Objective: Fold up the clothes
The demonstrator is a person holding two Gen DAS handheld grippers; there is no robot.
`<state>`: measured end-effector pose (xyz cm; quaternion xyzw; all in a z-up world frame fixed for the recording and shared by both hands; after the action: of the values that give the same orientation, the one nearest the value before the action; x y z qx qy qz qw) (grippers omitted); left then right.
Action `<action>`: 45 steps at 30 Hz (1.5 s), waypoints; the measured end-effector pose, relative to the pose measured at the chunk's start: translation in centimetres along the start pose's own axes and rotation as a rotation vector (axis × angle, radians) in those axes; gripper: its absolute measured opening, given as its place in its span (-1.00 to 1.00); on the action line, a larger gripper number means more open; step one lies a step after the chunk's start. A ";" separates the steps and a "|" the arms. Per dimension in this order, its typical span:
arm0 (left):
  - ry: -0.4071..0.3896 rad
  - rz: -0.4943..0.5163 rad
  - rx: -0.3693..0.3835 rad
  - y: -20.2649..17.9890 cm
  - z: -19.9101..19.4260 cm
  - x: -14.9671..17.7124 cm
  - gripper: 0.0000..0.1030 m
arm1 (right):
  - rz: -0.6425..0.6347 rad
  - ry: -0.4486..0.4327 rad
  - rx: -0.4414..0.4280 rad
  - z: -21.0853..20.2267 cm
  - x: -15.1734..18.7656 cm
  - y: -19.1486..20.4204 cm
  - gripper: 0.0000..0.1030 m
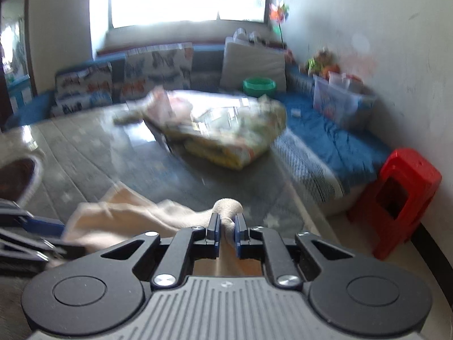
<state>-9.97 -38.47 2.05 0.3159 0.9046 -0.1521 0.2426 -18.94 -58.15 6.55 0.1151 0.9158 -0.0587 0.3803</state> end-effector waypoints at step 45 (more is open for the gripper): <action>0.006 -0.061 -0.025 2.1 -7.0 9.0 0.38 | 0.133 0.049 -0.031 -10.5 11.8 7.7 0.37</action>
<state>-17.18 -29.45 2.84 0.2854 0.9163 -0.1470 0.2392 -32.20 -46.69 5.36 0.1711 0.9159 -0.0165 0.3627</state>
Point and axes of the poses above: each gripper's, at about its wrist camera, not at the fingertips, and z roughly the way its jaws point, y to its left, x to its underside, the point moved 3 cm from there along z, roughly the way its jaws point, and after that the axes turned 8 degrees about y, right-handed, at the moved point
